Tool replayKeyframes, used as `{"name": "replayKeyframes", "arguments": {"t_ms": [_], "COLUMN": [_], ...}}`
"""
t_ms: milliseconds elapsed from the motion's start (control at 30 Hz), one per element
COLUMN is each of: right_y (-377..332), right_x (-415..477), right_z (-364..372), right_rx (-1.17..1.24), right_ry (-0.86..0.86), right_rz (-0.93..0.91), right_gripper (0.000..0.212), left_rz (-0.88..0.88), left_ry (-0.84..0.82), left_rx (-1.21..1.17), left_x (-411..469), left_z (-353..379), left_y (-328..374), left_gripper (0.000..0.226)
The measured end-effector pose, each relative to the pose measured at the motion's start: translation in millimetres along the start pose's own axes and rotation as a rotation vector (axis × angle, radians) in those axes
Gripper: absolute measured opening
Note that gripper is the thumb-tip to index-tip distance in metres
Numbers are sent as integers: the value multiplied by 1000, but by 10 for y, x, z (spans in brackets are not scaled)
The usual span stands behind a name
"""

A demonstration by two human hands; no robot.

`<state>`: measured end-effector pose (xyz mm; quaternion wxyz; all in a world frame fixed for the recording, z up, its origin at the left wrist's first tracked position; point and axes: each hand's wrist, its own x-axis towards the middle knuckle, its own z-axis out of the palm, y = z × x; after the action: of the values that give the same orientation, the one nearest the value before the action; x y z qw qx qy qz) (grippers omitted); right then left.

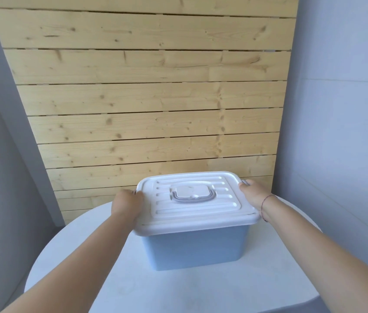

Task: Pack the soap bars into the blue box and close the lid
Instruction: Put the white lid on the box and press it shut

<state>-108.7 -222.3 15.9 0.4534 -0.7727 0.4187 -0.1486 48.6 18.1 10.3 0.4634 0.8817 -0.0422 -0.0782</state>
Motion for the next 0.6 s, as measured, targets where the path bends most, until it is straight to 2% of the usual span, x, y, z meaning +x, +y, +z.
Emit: {"name": "replayKeyframes", "arguments": {"t_ms": [67,100,167,333,500,567,600], "right_y": [-118,-169,-255,-273,-284,-268,-257], "right_x": [129,161,264,423,367,324,314], "right_z": [82,102,152,244,247,248,245], "right_rx": [-6,-23,-61,-79,-129,-221,-293], "right_ry": [6,1,5,35,61,51,41], "right_rz": [-12,-28,-44,-29,-48,-70,-100], "right_gripper": [37,16,14,42,38,31,37], "left_rz": [8,10,33,79,108,103,103], "left_ry": [29,35,58,67,56,43,39], "left_rx": [-53,-64,-75,-36,-15,-8,-20], "left_x": [124,146,234,353,329,300,314], "left_z": [6,14,39,52,39,22,38], "left_y": [-5,3,12,37,22,4,-11], "left_gripper": [40,39,38,38,35,33,31]}}
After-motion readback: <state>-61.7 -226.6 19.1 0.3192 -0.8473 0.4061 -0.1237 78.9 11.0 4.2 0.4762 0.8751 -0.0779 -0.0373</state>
